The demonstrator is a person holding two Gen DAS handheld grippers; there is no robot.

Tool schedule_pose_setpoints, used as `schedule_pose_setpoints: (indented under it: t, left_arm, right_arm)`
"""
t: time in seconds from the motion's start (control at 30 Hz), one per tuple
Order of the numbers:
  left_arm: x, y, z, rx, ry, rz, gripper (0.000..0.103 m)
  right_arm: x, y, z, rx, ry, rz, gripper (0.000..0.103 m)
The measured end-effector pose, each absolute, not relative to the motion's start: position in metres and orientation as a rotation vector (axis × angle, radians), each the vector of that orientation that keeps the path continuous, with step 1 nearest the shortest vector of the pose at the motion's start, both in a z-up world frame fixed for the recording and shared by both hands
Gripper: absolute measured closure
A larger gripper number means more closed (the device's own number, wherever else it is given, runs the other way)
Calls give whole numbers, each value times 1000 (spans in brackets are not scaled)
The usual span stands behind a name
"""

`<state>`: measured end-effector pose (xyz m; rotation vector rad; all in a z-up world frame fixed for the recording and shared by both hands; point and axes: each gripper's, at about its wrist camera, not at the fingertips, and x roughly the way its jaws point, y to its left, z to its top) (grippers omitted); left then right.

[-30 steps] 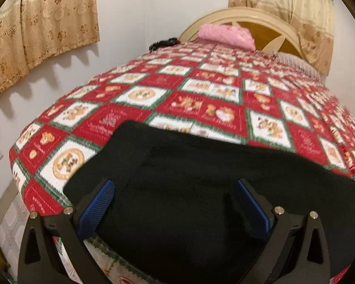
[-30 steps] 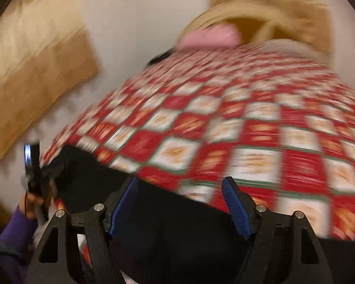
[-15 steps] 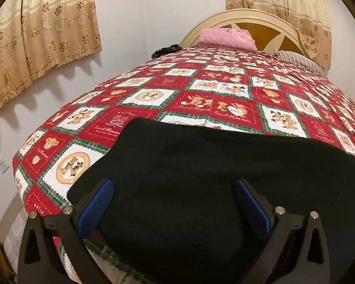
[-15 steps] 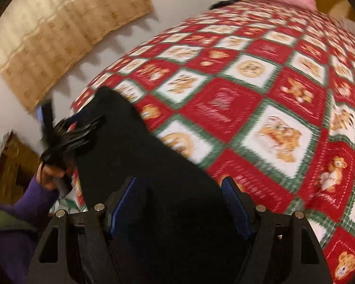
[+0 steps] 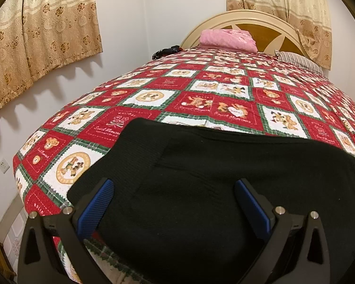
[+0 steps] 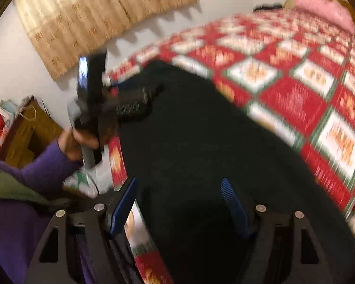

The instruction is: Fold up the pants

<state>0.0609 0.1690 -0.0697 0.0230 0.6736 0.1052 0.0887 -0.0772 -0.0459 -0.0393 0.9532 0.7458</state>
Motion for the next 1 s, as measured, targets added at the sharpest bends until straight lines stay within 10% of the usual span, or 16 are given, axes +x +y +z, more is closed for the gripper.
schedule_pose_setpoints:
  t: [1.0]
  left_arm:
    - [62,170,-70,23,675,105,0]
  right_arm:
    - [142,-88,-72,122,1031,791,28]
